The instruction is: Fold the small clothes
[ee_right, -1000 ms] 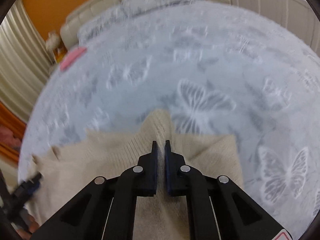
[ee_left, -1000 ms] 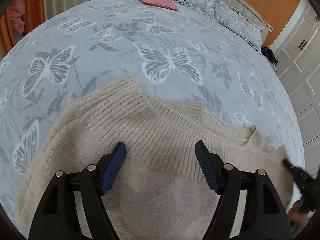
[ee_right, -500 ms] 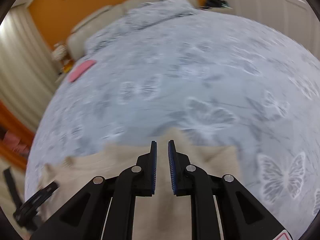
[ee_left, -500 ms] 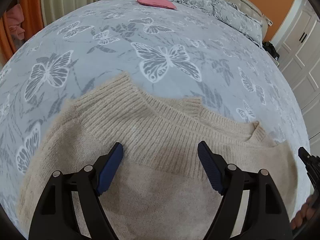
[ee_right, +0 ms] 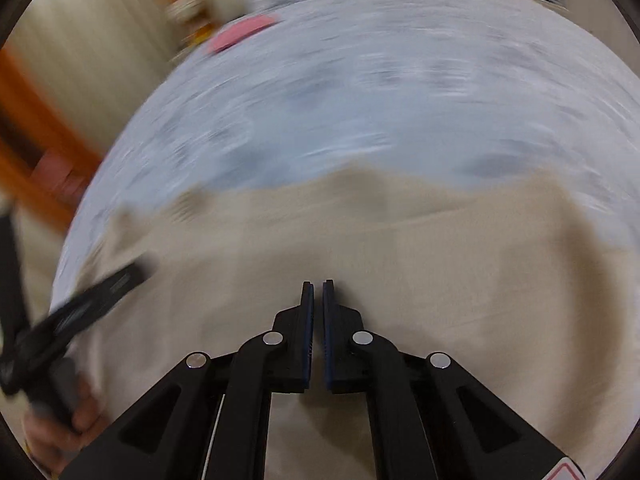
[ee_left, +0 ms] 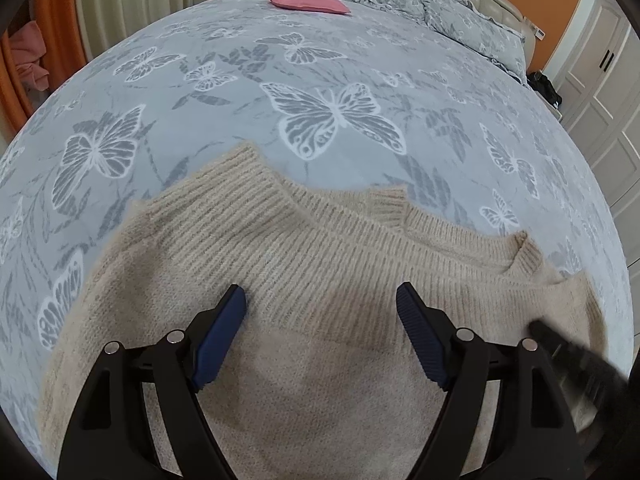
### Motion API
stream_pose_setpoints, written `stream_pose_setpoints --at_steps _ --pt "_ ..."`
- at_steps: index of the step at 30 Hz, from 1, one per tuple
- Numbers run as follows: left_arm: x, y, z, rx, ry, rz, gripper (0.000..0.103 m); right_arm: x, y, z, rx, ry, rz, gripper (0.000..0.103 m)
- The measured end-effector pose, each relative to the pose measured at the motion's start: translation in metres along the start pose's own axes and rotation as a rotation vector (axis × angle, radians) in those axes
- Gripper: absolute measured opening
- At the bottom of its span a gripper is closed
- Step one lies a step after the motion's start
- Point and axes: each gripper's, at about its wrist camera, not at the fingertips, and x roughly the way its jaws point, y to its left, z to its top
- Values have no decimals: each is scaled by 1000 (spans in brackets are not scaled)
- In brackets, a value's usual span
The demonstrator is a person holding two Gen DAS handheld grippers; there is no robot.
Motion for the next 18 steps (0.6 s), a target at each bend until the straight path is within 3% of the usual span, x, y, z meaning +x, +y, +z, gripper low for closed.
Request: stream_pose_setpoints --at_steps 2,5,7,8,10,11,13,16,18 --pt "1 1 0 3 2 -3 77 -9 -46 8 124 -40 -72 1" --pt "-4 5 2 -28 -7 -18 78 -36 -95 9 285 -108 -99 6" --pt "-17 16 8 -70 -45 -34 79 -57 -107 9 284 -137 -153 12" --pt "-22 21 11 -82 -54 -29 84 -63 -107 6 260 -128 -156 14" --pt "-30 40 12 -115 -59 3 86 -72 -107 -4 214 -89 -122 36" --pt "-33 48 11 -119 -47 12 86 -80 -110 -15 206 -72 -90 41" --pt "-44 70 -5 -69 -15 -25 86 -94 -112 -38 217 -45 -48 54" --pt "-69 110 -38 -77 -17 -40 88 -107 -117 -88 171 57 11 58" --pt "-79 142 -70 -113 47 -92 90 -106 -120 -108 151 113 36 61"
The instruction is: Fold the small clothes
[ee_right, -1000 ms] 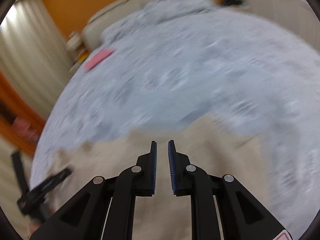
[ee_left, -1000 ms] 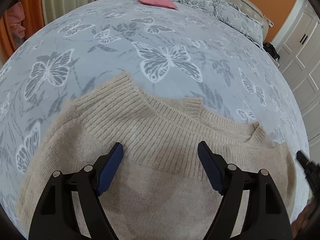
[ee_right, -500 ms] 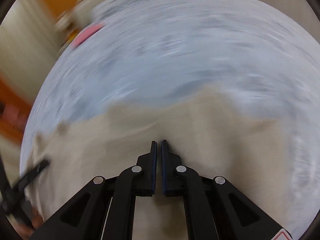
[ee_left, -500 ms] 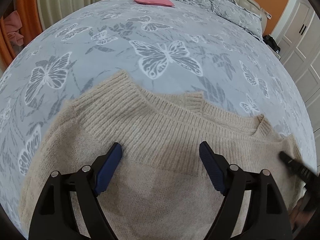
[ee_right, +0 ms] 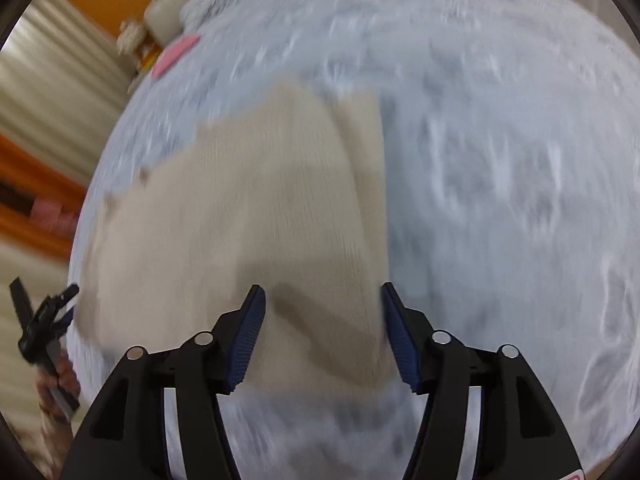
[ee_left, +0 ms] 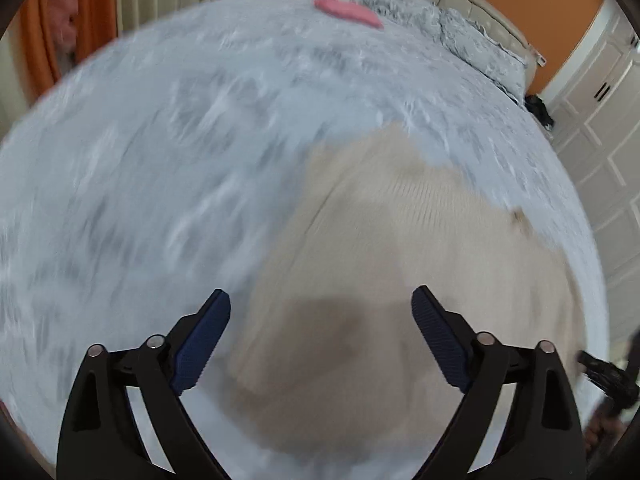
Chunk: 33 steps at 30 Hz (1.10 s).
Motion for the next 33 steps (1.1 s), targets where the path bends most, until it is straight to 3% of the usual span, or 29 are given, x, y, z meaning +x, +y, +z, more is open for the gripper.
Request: stream_pose_setpoints --at_steps 3,4,5,6,7,9,12,15,16,20,22,23,24,25,27,31,32,33 --pt "4 26 -28 -84 83 -57 90 9 -6 -22 31 52 70 61" --pt "6 29 -32 -106 87 -89 89 11 -4 -25 34 36 70 56" --pt "4 29 -32 -116 79 -98 75 12 -2 -26 24 28 59 43" --pt "2 27 -29 -120 60 -124 39 11 1 -26 23 18 46 23" --pt "1 24 -25 -123 71 -147 23 4 3 -25 44 9 68 21" --pt "-10 16 -15 -136 80 -147 17 -29 15 -24 7 -77 72 18" --pt "-27 9 -9 -93 51 -85 16 -49 11 -25 -4 -127 54 18" --pt "3 27 -22 -187 148 -31 17 -3 -21 -34 24 2 -42 20" --pt "11 32 -28 -214 159 -19 18 8 -27 -38 44 26 -27 21" --pt "-21 6 -19 -169 100 43 22 -23 -20 -29 70 -44 -16 32" --pt "-52 -16 -4 -105 -17 54 41 -43 -12 -18 51 -110 -79 36" --pt "-61 -24 1 -83 -60 57 65 -54 -7 -10 45 -151 -89 38" --pt "-68 -34 10 -62 -108 58 79 -62 -1 1 43 -189 -74 52" --pt "-70 -44 20 -39 -142 46 82 -66 4 14 37 -220 -56 71" --pt "-54 -67 41 36 -158 42 86 -60 14 37 11 -244 -58 84" --pt "21 -87 70 124 -71 86 86 -3 29 88 -59 -175 -92 83" --pt "38 -88 71 122 -44 98 77 7 26 89 -63 -154 -91 80" --pt "56 -86 73 121 -5 103 42 23 28 94 -70 -130 -83 48"
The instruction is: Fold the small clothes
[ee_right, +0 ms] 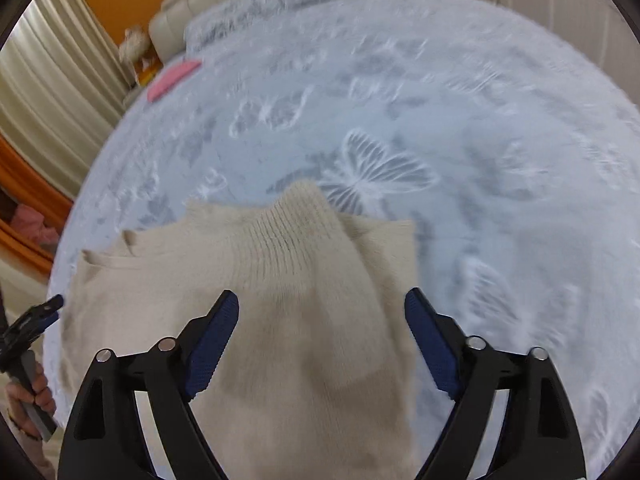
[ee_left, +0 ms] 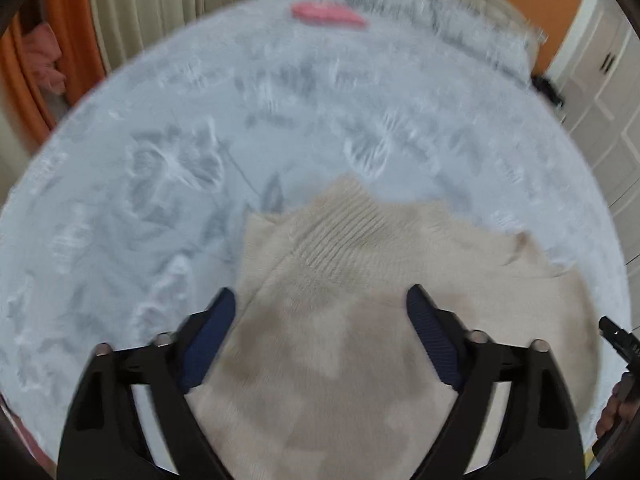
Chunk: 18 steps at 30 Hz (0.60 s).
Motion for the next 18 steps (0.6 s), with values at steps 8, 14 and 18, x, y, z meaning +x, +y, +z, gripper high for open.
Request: stream_pose_setpoints --at_steps 8,14,18 --pt "-3 25 31 -106 -64 5 0 -33 3 20 38 -164 90 8" --pt "5 34 19 -149 -21 19 23 -3 -14 9 157 -60 -30 23" --pt "-18 26 12 -109 -128 50 90 -50 16 -3 127 -170 51 46"
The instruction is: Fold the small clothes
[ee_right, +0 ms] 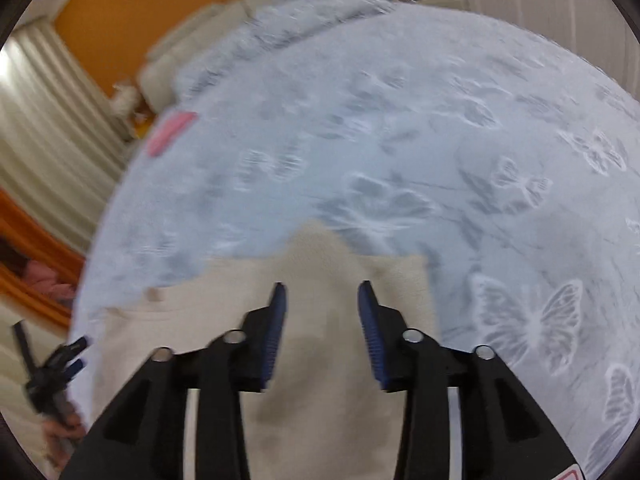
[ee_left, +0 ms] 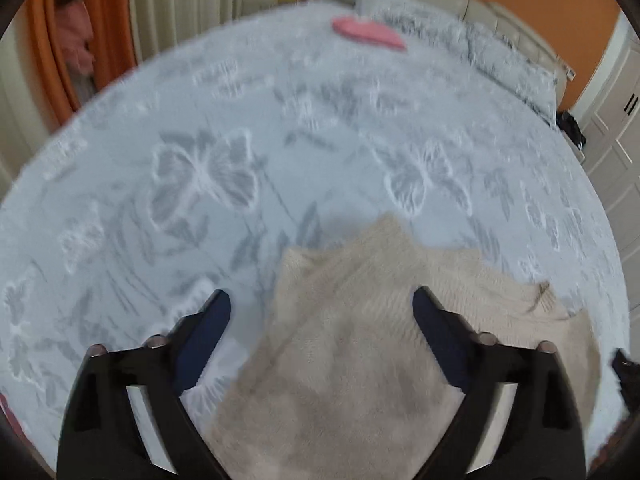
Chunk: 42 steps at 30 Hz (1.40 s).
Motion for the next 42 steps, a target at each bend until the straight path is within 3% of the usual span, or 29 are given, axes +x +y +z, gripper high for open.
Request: stream_pose_setpoints --at_steps 2,4,6,7,8,9,10,11,12,14,16,19,20,21,23,24,26,28,32,33,34,36,38,40,42 --pt "17 -4 5 14 42 22 89 6 13 -2 -51 13 -19 57" --pt "39 -4 8 -1 115 -19 85 26 24 -1 -131 18 -92 65" --pt "55 -6 10 11 165 -41 53 47 23 5 -158 21 -173 69" --pt "61 -8 10 32 176 -37 48 57 17 9 -153 27 -198 69" --pt "61 -9 9 46 167 -43 35 69 8 13 -131 46 -207 69" --pt "60 -12 10 59 158 -53 22 82 -1 14 -114 78 -194 43" --pt "58 -13 12 61 153 -66 18 97 -9 16 -102 155 -148 9" --pt "52 -12 15 50 135 -79 12 100 -10 19 -88 184 -126 7" --pt "46 -10 19 36 114 -94 9 92 -8 23 -83 150 -100 7" --pt "34 -6 26 -3 69 -115 9 66 1 33 -107 53 -54 7" --pt "39 -4 30 -30 72 -104 10 65 -1 36 -109 30 -69 8" --pt "67 -5 20 -2 158 -29 16 103 -20 29 -51 194 -163 13" --pt "62 -3 19 -8 136 -27 21 97 -20 27 -23 178 -152 15" --pt "52 -1 17 -18 115 -23 29 80 -15 24 -14 128 -152 18" --pt "28 8 11 -51 93 -1 77 46 3 17 -41 51 -165 26" --pt "11 16 4 -68 62 -2 84 29 13 10 -44 31 -124 26" --pt "-16 34 -17 -104 30 -7 89 10 30 -8 -49 34 -17 26" --pt "-25 56 -41 -185 83 -23 90 5 52 -33 -82 73 47 26" --pt "-17 98 -92 -492 228 -97 90 20 101 -65 -219 130 65 20" --pt "-18 105 -105 -576 222 -108 90 24 114 -71 -259 134 64 18" --pt "-23 105 -110 -617 163 -99 90 27 125 -76 -304 129 61 17" --pt "-27 94 -110 -615 128 -36 89 38 139 -85 -386 123 12 17" --pt "-22 79 -109 -548 100 7 85 58 131 -90 -428 164 -68 15" --pt "-16 74 -110 -498 91 44 85 61 92 -82 -399 199 -138 4" --pt "-15 74 -108 -461 92 49 85 45 50 -62 -314 162 -223 6"
